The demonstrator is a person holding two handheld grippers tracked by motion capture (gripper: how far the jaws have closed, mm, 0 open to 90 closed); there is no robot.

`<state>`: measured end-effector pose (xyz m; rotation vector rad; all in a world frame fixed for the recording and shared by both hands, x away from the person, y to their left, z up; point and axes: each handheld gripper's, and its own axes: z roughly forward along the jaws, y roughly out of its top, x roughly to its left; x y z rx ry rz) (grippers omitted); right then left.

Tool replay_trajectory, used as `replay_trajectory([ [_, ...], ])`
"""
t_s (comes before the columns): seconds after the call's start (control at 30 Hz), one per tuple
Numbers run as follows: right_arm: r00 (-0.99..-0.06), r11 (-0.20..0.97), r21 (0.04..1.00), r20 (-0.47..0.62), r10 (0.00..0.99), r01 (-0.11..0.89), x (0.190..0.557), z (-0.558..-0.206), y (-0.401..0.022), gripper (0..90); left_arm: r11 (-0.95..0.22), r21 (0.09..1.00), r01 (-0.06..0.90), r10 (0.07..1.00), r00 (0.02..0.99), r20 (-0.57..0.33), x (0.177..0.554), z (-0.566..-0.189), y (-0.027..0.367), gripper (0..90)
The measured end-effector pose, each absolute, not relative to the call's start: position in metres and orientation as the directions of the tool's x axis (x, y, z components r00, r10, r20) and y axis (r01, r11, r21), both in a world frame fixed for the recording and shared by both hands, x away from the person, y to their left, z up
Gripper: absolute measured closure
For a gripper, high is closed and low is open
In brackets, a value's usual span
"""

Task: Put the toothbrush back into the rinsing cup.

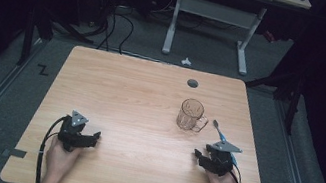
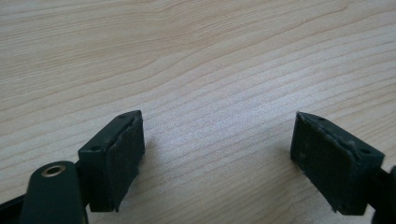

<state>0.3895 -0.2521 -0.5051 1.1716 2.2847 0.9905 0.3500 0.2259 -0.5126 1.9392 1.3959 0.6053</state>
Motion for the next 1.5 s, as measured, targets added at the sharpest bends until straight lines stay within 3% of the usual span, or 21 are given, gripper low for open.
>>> replay_trajectory([
  [0.8, -0.574, 0.398, 0.737, -0.018, 0.819, 0.546, 0.388, -0.505, -0.251, 45.9, -0.208, 0.740, 0.640, 0.946, 0.323, -0.013, 0.350, -0.513, 0.226, 18.2],
  [1.13, -0.548, 0.379, 0.742, -0.019, 0.836, 0.553, 0.385, -0.505, -0.254, 55.1, -0.208, 0.740, 0.640, 0.946, 0.323, -0.013, 0.350, -0.513, 0.226, 18.2],
  [1.5, -0.547, 0.376, 0.749, -0.022, 0.837, 0.545, 0.378, -0.500, -0.258, 58.0, -0.208, 0.740, 0.640, 0.946, 0.323, -0.013, 0.350, -0.513, 0.226, 18.2],
])
